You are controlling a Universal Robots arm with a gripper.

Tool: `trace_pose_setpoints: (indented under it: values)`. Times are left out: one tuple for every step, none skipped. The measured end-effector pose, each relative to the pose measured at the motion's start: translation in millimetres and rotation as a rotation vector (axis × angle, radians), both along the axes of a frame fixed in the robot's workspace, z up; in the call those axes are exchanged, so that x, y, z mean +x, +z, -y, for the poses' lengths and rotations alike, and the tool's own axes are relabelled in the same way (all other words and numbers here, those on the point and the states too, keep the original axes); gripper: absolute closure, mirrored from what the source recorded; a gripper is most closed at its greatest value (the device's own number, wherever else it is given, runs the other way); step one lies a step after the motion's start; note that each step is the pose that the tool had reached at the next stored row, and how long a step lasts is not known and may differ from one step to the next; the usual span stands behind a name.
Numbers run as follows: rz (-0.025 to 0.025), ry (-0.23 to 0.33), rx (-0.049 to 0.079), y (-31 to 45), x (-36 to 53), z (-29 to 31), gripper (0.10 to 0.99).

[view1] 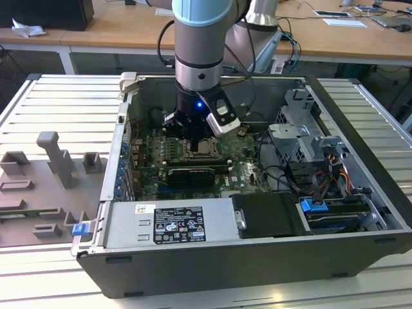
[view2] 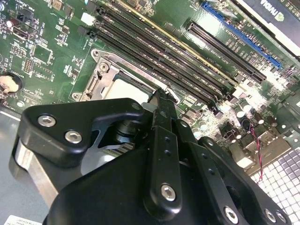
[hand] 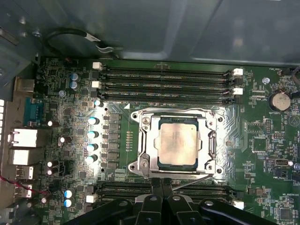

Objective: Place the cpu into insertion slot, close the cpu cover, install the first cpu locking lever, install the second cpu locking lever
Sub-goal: 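Install the second cpu locking lever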

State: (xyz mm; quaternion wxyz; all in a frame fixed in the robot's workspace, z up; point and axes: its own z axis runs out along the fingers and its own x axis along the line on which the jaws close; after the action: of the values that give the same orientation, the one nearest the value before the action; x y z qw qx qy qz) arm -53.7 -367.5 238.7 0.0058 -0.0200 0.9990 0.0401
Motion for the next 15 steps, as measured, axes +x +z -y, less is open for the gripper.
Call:
trace_pose_setpoints:
  values:
    - [-0.0054,0.000,0.001,0.0,0.0,0.0,0.980]
    - [-0.0099,0.000,0.004,0.0,0.0,0.1,0.980]
    - [-0.0108,0.000,0.007,-0.1,0.0,0.3,0.980]
    - [-0.0113,0.000,0.011,-0.1,0.0,0.9,0.980]
    - [-0.0113,0.000,0.016,-0.2,-0.1,1.8,0.980]
    - [-0.0113,0.000,0.020,-0.3,-0.2,2.5,0.980]
    - [-0.0113,0.000,0.024,-0.5,-0.2,3.4,0.980]
    - [-0.0113,0.000,0.027,-0.8,-0.2,4.4,0.980]
    - [-0.0113,0.000,0.031,-1.2,-0.2,5.9,0.980]
    - [-0.0115,0.000,0.034,-1.4,-0.2,7.0,0.980]
    - [-0.0116,0.000,0.037,-1.6,-0.2,8.8,0.980]
    - [-0.0117,0.000,0.040,-1.7,-0.2,10.2,0.980]
    - [-0.0116,0.000,0.043,-1.8,-0.2,11.1,0.980]
    - [-0.0116,0.000,0.050,-1.9,-0.4,12.8,0.980]
    - [-0.0116,0.000,0.055,-1.9,-0.5,14.0,0.980]
